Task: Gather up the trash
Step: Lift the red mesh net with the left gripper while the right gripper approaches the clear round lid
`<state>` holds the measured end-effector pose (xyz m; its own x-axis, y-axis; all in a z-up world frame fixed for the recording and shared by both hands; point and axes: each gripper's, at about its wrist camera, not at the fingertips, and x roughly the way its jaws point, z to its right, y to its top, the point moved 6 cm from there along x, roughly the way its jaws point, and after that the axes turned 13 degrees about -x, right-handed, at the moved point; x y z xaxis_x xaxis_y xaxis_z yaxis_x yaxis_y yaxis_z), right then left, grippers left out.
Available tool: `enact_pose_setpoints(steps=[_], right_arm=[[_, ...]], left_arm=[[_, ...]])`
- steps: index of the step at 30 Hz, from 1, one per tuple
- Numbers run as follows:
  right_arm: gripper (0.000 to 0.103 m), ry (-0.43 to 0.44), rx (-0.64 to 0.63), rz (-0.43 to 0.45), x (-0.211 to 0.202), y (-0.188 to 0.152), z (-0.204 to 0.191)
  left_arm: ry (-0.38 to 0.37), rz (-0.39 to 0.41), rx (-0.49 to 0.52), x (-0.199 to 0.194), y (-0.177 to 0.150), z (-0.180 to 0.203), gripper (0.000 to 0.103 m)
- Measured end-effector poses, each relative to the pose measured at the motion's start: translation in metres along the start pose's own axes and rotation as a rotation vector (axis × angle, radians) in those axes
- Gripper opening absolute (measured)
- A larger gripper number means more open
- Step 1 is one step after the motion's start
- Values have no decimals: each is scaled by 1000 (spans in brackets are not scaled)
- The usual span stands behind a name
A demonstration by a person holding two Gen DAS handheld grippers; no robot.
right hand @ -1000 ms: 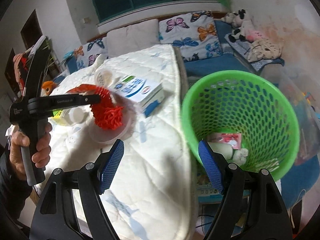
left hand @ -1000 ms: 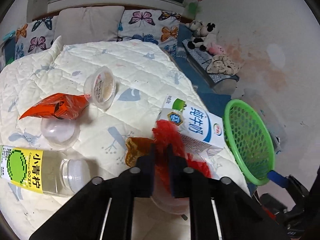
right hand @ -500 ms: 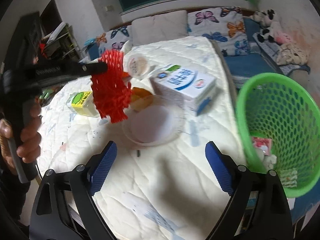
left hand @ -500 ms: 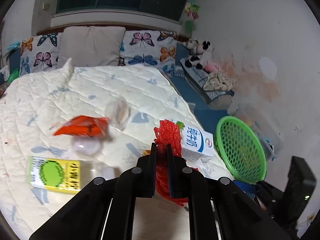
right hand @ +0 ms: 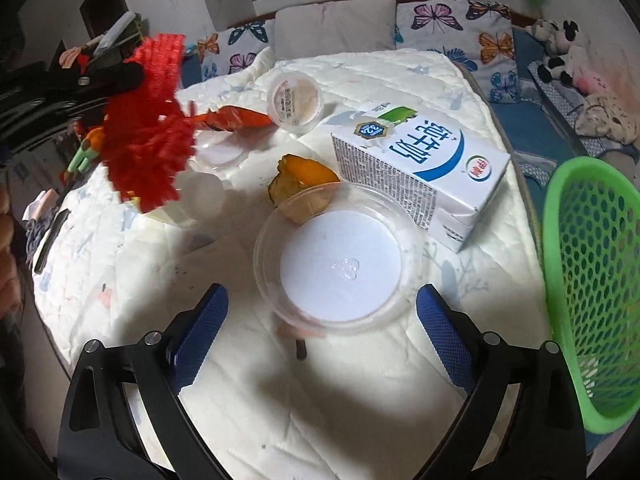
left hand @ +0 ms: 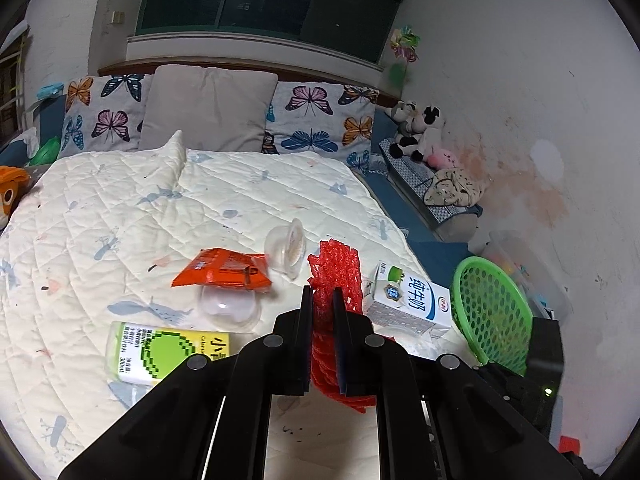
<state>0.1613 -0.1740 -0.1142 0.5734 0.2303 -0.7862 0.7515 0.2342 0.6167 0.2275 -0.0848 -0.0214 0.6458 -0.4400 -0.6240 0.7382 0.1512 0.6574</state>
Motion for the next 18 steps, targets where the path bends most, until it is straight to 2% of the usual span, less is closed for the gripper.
enact_pose_setpoints(steps=[6,10,18], right_arm=[[94,-7,12,-19,10,-1,2],[84,-23,21,-23,9,-2,5],[82,-16,28,12,-7,-3,5]], left_arm=[[2,-1,-9,-1,0,-6,9],[-1,-3,-7,-1,-1,-6,9],[-14,-15,12,3,-3,3,9]])
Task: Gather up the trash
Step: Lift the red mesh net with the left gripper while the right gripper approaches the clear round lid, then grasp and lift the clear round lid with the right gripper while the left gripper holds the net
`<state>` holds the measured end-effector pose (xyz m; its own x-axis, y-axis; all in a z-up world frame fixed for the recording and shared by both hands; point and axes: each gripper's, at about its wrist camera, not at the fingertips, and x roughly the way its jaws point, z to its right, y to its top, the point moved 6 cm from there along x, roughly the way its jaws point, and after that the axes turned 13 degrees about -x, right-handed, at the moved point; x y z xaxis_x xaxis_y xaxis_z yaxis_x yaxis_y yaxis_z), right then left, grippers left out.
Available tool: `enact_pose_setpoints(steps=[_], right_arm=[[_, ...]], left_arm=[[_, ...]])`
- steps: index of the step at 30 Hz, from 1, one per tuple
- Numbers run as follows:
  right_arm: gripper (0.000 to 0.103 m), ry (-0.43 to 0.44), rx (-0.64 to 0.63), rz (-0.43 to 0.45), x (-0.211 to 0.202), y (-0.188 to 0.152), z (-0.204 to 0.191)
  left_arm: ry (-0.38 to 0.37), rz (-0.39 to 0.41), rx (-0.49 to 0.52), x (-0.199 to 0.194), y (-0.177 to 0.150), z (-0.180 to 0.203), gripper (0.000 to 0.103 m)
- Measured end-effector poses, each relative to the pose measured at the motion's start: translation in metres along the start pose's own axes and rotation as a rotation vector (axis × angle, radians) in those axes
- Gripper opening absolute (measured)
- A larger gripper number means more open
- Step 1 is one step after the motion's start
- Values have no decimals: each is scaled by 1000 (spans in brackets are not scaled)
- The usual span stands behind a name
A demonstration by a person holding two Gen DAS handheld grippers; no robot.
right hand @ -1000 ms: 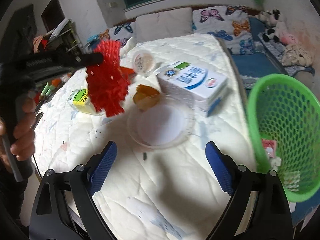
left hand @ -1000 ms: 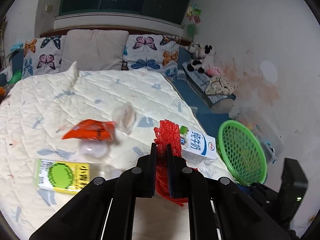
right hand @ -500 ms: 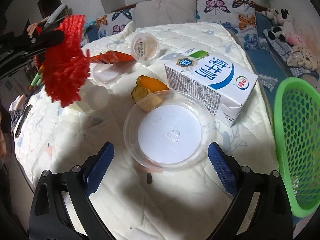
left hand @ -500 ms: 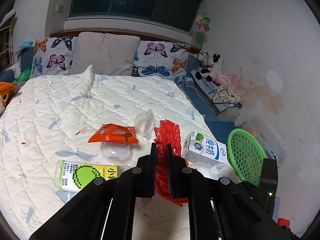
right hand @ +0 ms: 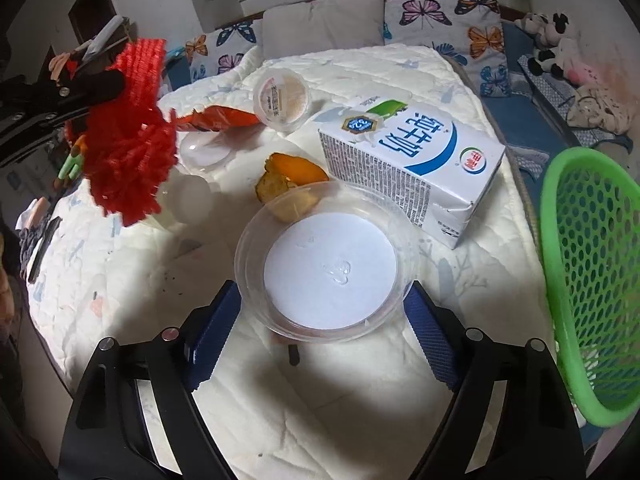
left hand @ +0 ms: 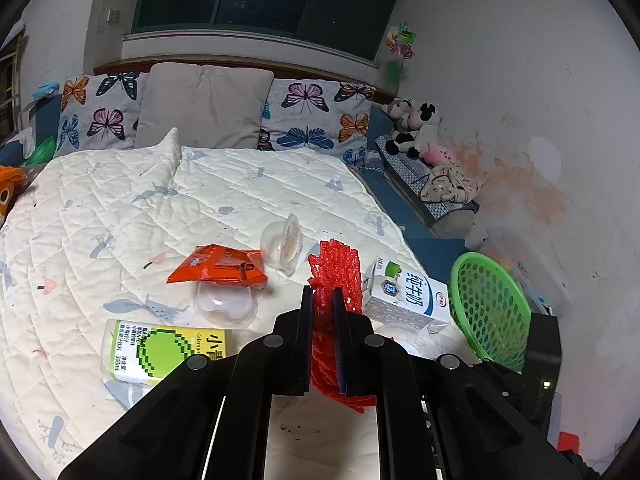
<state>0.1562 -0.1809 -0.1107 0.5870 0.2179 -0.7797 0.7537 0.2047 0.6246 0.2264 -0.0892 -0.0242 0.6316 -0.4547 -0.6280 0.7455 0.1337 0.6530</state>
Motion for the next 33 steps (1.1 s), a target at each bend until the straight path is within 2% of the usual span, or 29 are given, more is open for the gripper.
enact_pose_setpoints(steps=[13,27,33], right_arm=[[81,-17,11,66,-54,-13,10],[80,-40,58,101,-83,-26,30],[80,-33,74,92,-80,-32,34]], left_arm=[[-53,-45,39,16,-8,34,9],[-95,-74,109,29,-13,81,9],[-98,-82,121,32,-15,89,9]])
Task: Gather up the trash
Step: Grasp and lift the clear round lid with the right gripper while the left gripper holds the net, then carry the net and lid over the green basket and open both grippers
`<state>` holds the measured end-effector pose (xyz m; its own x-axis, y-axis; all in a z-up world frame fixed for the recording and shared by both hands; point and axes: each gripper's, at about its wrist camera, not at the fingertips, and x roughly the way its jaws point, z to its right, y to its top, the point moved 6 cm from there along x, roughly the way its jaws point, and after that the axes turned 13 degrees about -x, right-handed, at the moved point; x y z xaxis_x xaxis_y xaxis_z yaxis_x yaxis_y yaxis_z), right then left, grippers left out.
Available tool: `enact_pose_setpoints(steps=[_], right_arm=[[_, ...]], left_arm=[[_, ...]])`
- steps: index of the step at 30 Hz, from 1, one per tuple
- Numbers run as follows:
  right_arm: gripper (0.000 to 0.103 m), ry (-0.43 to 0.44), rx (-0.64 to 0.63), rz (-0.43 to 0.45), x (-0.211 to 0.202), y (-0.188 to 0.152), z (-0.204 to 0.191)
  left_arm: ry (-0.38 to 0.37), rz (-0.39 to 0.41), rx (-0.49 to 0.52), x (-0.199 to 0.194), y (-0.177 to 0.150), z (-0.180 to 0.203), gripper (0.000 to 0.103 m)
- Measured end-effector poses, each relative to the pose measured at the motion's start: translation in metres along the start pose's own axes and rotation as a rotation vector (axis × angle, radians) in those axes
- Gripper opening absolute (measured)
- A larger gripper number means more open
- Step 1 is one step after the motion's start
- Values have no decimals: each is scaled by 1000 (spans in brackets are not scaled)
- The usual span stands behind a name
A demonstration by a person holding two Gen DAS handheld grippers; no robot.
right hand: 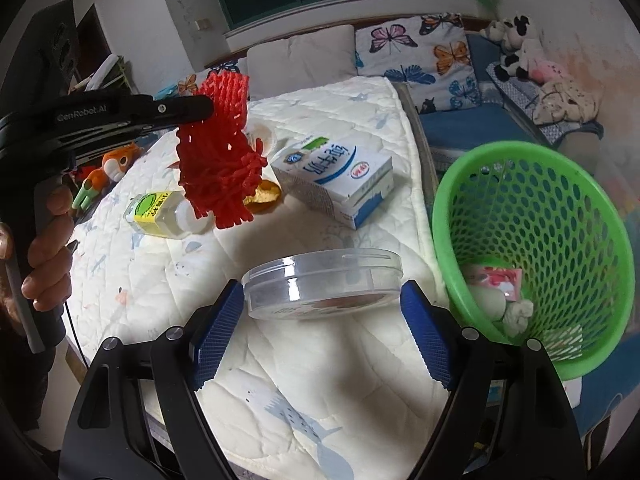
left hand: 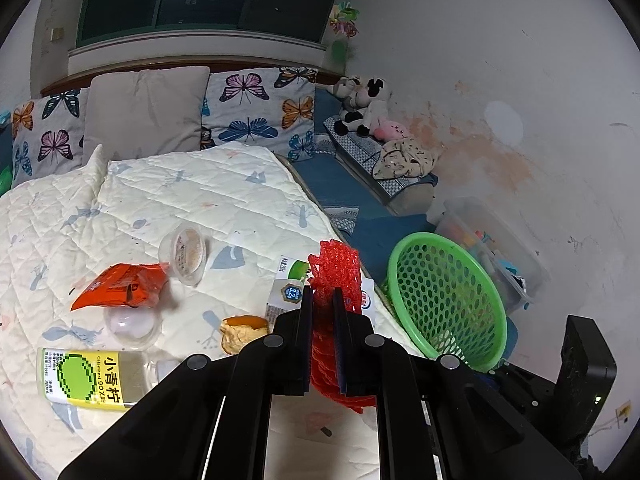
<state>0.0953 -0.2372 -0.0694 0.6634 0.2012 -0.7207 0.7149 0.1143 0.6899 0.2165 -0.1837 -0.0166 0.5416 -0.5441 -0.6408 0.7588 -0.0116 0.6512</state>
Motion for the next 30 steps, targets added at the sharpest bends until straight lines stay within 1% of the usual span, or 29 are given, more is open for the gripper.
enact_pose_setpoints(steps=[7,8,9,10,12,14,15,16,17,19,22,25,30], right_arm=[[79,-9,6,25,-9,3,5],[77,-11,11,29,-12,4,7],[60,-12,13,32,-14,4,9],[49,5,28,32,-16,4,13],[49,29,63,29,-19,4,19],[52,30,55,28,-19,3,22],[58,32,55,29,-19,1,22],[69,29,57,29,-18,0,22],[74,26,54,28,-17,-2,22],[80,27,57,33,-13,-4,23],[86,44,69,41,-8,-4,24],[90,68,70,43,-3,-4,22],[93,86,27,49,5,-3,15]], left_arm=[[-7,-1,5,1,0,4,9],[-9,-1,8,2,1,5,9],[-11,-1,10,2,2,8,9],[-15,-1,13,3,3,11,9],[-23,-3,20,5,5,17,9],[-31,-3,30,8,6,24,9],[-36,-5,34,9,5,27,9],[-37,-6,38,10,5,29,9],[-35,-7,40,10,6,31,9],[-35,-12,42,12,5,32,9],[-27,-15,41,13,5,30,9],[-22,-14,39,12,6,28,9],[-18,-18,36,14,7,26,9]])
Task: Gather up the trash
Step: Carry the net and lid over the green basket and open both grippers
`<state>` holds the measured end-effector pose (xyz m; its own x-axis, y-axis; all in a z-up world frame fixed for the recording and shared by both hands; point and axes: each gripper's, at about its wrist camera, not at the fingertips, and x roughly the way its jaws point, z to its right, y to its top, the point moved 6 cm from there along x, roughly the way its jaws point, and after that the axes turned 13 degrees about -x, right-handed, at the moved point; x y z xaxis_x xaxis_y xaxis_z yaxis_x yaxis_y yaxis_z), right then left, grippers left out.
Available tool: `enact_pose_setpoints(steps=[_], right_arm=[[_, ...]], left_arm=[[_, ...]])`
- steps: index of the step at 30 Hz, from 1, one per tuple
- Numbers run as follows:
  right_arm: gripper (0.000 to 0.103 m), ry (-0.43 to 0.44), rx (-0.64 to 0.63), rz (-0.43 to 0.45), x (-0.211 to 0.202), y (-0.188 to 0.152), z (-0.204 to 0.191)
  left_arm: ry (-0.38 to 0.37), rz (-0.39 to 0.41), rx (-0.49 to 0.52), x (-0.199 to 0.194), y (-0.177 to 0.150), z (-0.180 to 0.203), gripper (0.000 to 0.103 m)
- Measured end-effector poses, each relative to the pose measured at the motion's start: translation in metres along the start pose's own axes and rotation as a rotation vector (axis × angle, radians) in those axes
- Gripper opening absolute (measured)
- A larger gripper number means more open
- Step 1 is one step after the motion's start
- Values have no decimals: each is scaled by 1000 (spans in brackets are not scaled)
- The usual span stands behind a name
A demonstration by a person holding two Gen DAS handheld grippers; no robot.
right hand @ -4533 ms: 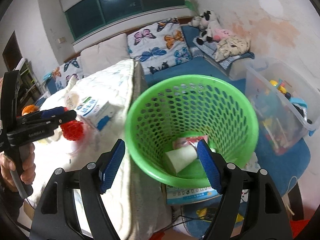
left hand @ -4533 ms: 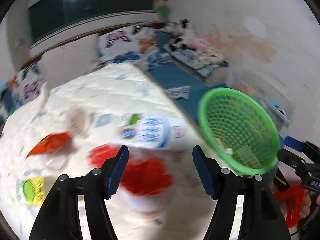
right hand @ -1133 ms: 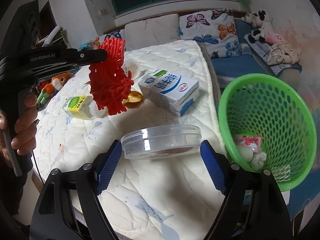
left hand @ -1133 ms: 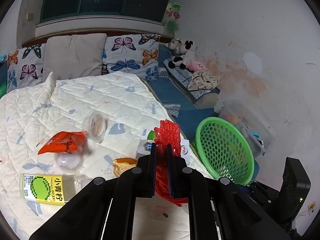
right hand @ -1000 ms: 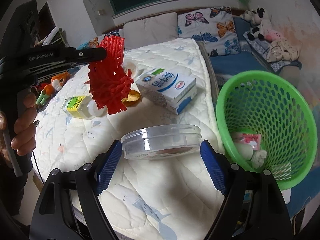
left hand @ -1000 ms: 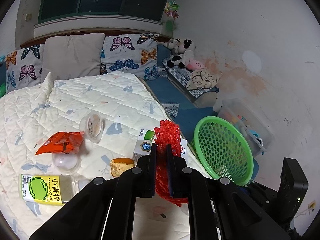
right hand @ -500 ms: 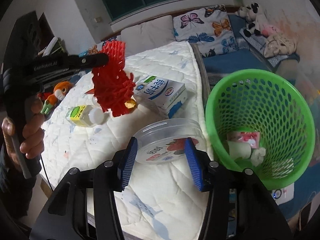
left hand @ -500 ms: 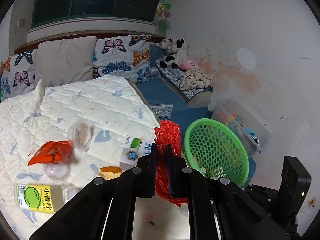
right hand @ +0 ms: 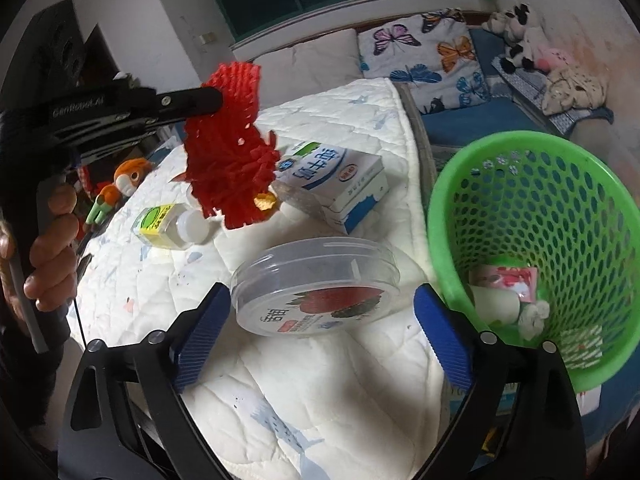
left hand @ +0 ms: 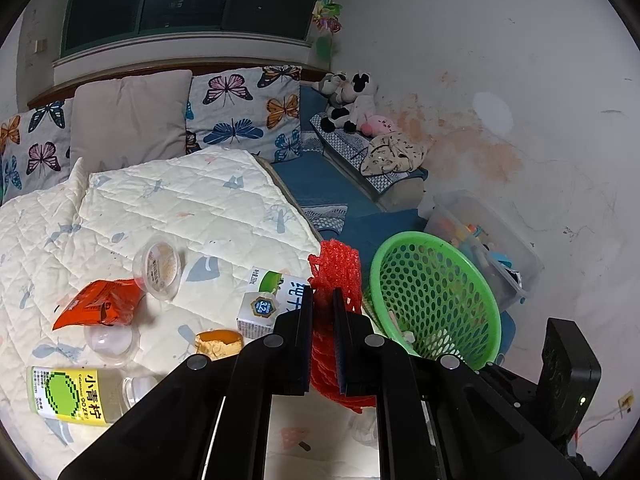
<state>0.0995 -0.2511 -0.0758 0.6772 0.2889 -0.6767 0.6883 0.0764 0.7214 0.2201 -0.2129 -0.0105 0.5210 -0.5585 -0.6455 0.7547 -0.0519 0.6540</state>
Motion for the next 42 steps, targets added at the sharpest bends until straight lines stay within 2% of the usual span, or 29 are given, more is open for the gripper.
enact_pose_setpoints(steps=[9,20,27,34,42], right_arm=[[93,27,-24,22,14,5,-4],[92,-53,-39,48,-10,9,0],[92,-192,-1,68,-43,12,41],[92,-316,105,39,-61,-7,101],[94,-350,178,31,-69,-24,141]], left_arm=[[8,-4,-11,0,-3,-7,9],[-3,-8,2,5,-1,1,9],[-40,-32,23,23,3,30,9],[-65,-70,65,51,-1,67,9],[-86,-132,83,91,-12,101,9]])
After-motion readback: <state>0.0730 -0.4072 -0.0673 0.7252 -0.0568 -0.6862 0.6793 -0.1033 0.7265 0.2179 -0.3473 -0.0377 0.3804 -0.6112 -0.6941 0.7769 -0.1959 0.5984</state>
